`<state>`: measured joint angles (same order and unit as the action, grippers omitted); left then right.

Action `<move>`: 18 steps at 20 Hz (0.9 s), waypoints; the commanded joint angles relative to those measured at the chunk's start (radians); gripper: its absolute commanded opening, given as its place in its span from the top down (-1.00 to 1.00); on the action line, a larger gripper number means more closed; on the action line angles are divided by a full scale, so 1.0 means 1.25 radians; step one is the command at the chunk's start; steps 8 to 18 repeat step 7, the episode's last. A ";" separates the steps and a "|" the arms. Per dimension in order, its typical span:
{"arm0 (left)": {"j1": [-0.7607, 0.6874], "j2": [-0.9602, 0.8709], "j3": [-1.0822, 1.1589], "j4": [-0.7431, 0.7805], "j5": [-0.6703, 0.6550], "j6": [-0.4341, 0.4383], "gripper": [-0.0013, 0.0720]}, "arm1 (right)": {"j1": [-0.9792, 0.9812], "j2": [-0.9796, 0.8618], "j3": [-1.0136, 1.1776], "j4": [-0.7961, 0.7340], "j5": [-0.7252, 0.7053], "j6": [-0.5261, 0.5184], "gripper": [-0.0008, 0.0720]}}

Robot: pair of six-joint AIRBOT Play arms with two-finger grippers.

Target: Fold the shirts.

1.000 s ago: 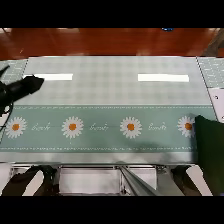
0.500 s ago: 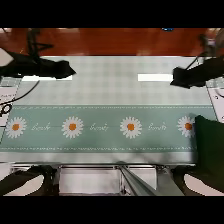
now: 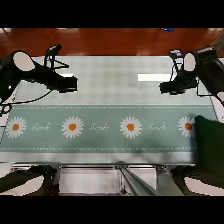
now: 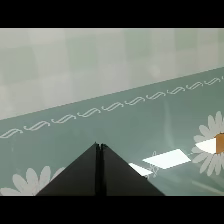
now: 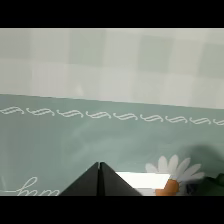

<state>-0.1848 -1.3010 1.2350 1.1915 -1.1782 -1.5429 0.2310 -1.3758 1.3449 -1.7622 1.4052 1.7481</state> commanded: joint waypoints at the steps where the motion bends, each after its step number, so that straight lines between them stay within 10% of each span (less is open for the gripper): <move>1: -0.002 -0.002 0.000 0.011 -0.007 -0.005 0.91 | 0.006 -0.004 0.001 -0.021 0.007 0.004 0.90; 18: -0.002 -0.002 0.000 0.011 -0.007 -0.005 0.91 | 0.006 -0.004 0.001 -0.021 0.007 0.004 0.90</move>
